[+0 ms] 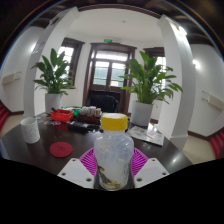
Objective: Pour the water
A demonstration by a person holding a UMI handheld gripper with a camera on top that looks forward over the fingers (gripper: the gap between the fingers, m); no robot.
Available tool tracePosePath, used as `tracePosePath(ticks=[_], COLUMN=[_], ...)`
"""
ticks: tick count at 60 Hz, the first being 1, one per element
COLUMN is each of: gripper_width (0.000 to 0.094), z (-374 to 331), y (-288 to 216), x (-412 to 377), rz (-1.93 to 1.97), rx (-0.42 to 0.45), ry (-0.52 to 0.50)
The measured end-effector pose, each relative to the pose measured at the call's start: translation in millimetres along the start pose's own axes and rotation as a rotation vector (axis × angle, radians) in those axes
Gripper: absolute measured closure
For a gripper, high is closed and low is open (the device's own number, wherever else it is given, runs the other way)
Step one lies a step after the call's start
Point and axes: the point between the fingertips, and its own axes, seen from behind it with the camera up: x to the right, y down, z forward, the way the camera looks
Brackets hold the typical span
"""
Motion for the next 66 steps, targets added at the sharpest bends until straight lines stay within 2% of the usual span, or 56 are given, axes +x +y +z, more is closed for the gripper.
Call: tracePosePath(ticks=[14, 28, 37, 49, 53, 66], gripper_width=[0.0539, 0.0539, 0.0529, 0.0524, 0.0523, 0.0524], z=[8, 31, 40, 59, 61, 69], y=[-51, -95, -96, -100, -108, -104], x=[-70, -169, -208, -231, -241, -241], rz=[-0.41, -1.028, -1.332, -1.776, -1.903, -1.991], rx=[0.0, 0.046, 0.072, 0.118, 0.166, 0.17], ry=[-0.074, -0.055, -0.068, 0.028, 0.063, 0.088])
